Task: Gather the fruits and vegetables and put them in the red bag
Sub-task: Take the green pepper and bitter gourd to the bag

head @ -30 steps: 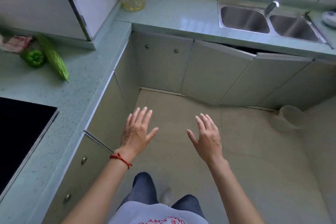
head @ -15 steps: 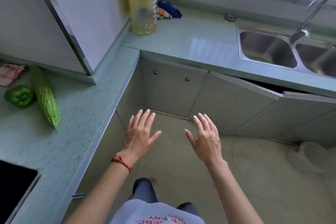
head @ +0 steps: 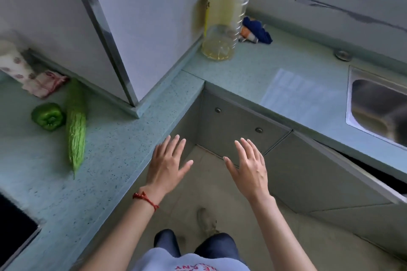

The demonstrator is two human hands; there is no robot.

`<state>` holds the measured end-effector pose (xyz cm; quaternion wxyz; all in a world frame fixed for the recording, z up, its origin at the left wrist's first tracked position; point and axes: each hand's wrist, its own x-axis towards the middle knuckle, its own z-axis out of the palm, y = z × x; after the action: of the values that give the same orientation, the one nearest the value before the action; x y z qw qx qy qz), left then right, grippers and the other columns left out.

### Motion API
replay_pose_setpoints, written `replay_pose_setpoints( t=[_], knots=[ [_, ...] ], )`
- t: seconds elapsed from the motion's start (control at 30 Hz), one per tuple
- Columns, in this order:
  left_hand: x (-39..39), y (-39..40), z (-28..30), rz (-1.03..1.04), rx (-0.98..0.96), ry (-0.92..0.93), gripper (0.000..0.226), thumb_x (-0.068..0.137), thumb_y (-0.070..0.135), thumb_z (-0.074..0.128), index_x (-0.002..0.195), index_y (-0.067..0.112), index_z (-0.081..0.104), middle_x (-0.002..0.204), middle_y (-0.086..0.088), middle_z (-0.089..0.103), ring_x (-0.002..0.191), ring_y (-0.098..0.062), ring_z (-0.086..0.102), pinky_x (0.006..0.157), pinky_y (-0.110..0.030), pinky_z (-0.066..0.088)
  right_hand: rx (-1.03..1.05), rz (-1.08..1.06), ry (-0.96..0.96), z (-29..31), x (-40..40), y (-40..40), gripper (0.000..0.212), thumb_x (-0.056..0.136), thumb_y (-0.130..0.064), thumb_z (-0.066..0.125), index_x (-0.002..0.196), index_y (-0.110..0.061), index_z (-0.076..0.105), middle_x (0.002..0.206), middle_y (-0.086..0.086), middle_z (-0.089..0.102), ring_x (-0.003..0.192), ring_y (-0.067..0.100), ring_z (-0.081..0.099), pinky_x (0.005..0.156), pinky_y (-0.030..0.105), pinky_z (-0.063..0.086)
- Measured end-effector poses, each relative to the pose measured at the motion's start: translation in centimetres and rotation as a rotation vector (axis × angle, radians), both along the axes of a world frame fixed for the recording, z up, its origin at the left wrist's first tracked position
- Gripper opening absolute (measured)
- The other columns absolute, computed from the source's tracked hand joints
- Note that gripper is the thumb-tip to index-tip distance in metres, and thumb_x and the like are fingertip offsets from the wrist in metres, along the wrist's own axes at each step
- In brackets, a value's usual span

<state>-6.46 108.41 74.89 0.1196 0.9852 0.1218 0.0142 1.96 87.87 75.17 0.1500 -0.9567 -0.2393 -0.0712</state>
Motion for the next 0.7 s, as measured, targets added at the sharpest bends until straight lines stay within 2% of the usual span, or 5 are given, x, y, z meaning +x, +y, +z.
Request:
replay_pose_setpoints(
  t=[0.07,0.2,0.33,0.7],
  knots=[
    [0.7,0.3,0.1,0.085,-0.015,0.006,0.067,0.083,0.052,0.033,0.129,0.007,0.05,0.133,-0.015,0.053,0.124,-0.035,0.048,0.1,-0.05,0.038,-0.003,0.074,0.007,-0.2,2.2,1.1,0.058,0.089,-0.051,0.035,0.119,-0.006,0.058,0.125,0.014,0.06,0.122,0.029,0.052,0.099,0.04,0.043],
    [1.8,1.1,0.5,0.268,-0.032,-0.001,0.068,0.084,0.054,0.029,0.132,0.008,0.048,0.137,-0.015,0.05,0.129,-0.034,0.043,0.105,-0.049,0.032,-0.031,0.247,0.026,0.2,6.3,3.8,0.063,0.091,-0.055,0.028,0.121,-0.007,0.057,0.127,0.013,0.059,0.123,0.028,0.051,0.1,0.039,0.042],
    [1.1,1.5,0.8,0.46,-0.037,-0.004,0.068,0.085,0.053,0.03,0.131,0.006,0.048,0.137,-0.017,0.049,0.127,-0.036,0.045,0.104,-0.051,0.033,-0.034,0.429,0.038,0.3,8.8,6.9,0.06,0.086,-0.051,0.037,0.122,-0.007,0.056,0.128,0.012,0.058,0.125,0.028,0.05,0.102,0.038,0.039],
    [-6.8,0.7,1.5,0.951,-0.016,0.036,0.063,0.085,0.051,0.035,0.127,0.006,0.052,0.133,-0.016,0.054,0.122,-0.036,0.05,0.098,-0.053,0.04,-0.046,0.981,0.136,0.3,5.6,16.1,0.06,0.088,-0.052,0.036,0.121,-0.006,0.054,0.126,0.017,0.059,0.121,0.034,0.052,0.095,0.047,0.046]
  ],
)
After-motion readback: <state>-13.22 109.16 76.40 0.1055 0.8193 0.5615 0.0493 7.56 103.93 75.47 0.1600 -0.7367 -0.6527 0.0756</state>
